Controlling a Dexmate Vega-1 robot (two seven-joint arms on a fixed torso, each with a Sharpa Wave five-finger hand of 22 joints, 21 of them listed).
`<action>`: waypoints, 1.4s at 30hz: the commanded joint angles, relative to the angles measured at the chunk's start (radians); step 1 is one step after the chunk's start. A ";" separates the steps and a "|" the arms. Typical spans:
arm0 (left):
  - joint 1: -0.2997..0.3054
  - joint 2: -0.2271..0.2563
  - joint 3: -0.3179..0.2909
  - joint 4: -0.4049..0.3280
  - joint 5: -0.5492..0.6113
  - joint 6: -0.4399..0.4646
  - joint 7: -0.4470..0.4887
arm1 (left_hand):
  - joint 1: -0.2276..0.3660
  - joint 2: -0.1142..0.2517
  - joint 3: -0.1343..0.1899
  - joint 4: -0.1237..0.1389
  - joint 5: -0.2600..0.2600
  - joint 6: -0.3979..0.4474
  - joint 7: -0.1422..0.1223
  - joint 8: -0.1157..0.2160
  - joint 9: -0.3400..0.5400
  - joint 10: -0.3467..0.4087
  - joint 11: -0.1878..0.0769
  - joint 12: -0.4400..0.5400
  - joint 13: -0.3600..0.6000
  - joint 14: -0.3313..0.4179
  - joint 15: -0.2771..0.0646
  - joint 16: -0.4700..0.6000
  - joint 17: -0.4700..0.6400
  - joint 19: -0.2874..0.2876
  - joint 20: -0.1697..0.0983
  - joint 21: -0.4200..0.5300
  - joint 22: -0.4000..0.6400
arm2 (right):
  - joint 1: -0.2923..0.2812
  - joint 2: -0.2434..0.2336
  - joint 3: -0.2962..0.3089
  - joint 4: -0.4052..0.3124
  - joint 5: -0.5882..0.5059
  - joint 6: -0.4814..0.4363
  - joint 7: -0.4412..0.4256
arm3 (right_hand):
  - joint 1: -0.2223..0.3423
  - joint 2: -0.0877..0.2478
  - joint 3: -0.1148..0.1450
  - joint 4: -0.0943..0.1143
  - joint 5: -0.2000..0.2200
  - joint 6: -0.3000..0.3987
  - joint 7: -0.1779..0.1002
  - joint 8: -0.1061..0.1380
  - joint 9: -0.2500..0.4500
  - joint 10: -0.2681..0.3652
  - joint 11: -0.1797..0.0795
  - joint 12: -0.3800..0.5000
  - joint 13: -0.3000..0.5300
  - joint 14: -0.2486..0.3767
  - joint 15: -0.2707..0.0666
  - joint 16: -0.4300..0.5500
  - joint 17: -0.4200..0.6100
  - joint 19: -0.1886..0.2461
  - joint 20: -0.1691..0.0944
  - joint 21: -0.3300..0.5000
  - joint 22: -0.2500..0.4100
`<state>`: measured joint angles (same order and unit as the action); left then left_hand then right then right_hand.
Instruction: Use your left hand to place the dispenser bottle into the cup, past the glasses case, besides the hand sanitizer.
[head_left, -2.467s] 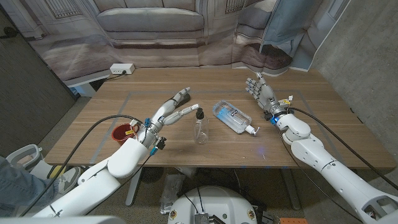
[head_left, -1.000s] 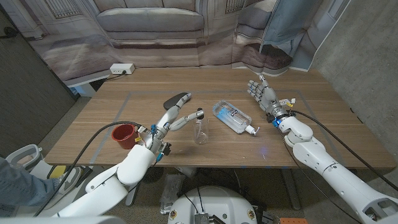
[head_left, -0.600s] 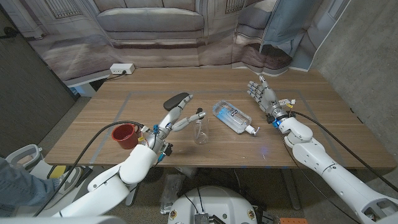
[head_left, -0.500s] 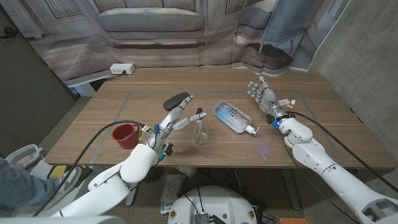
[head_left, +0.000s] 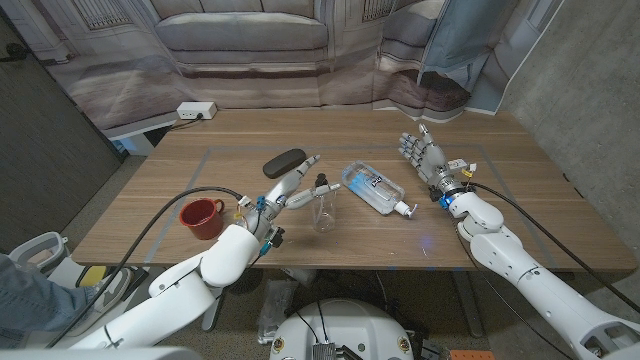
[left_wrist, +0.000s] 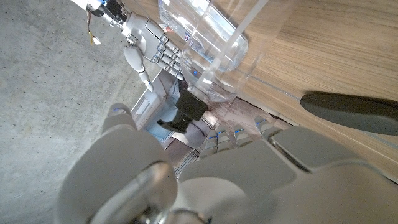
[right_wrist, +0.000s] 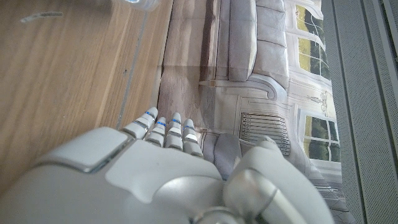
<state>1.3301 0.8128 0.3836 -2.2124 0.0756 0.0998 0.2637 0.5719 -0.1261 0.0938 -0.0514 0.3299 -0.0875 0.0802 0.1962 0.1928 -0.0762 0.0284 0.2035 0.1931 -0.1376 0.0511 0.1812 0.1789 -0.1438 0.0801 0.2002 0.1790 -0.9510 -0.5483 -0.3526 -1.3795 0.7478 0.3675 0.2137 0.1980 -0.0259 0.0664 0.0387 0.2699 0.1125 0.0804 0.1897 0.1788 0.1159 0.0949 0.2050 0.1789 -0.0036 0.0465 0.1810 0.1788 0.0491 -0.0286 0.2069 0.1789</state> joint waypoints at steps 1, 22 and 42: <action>-0.039 -0.006 0.041 0.029 -0.031 0.005 -0.014 | 0.010 0.003 0.000 -0.006 0.007 0.001 -0.003 0.007 0.004 0.000 -0.002 0.004 0.002 -0.007 0.002 0.006 0.004 -0.006 -0.001 -0.004 0.003 | -0.001 0.006 0.004 0.019 0.008 0.010 0.009 | 0.005 0.001 0.002 -0.002 0.001 0.003 -0.011 0.003 0.006 0.003 -0.003 0.003 0.004 0.006 0.002 0.006 0.004 0.006 -0.003 0.000 0.003; -0.063 -0.010 0.072 0.055 -0.053 0.008 0.003 | 0.019 0.012 0.001 -0.008 0.011 0.009 -0.005 0.010 0.004 0.001 -0.001 0.005 0.002 -0.006 0.002 0.006 0.004 -0.006 -0.001 -0.002 0.003 | 0.017 0.019 0.004 0.046 0.016 0.006 0.021 | 0.004 0.002 0.000 -0.003 0.001 0.004 -0.012 0.004 0.006 0.001 -0.002 0.003 0.004 0.003 0.002 0.005 0.004 0.007 -0.003 -0.002 0.003; -0.094 -0.008 0.118 -0.023 0.022 0.219 0.043 | 0.037 0.022 0.004 -0.014 0.016 0.029 -0.006 0.017 0.004 0.006 -0.007 0.007 0.001 0.002 -0.004 0.009 0.004 0.000 0.009 0.001 0.003 | 0.030 0.039 0.001 0.094 0.027 0.013 0.044 | 0.005 0.004 -0.001 -0.004 0.002 0.002 -0.010 0.003 0.006 -0.001 0.001 0.002 0.004 0.002 0.003 0.004 0.004 0.006 -0.003 -0.003 0.003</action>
<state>1.2488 0.8049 0.4815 -2.2059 0.0711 0.2348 0.2890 0.5975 -0.1069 0.0975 -0.0615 0.3407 -0.0693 0.0696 0.2079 0.1927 -0.0723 0.0245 0.2035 0.1930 -0.1376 0.0511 0.1856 0.1790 -0.1437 0.0802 0.2002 0.1789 -0.9306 -0.5210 -0.3493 -1.3096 0.7681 0.3790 0.2460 0.1980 -0.0259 0.0665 0.0388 0.2699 0.1144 0.0713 0.1897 0.1789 0.1159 0.0948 0.2050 0.1789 -0.0036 0.0465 0.1810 0.1787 0.0491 -0.0286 0.2070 0.1789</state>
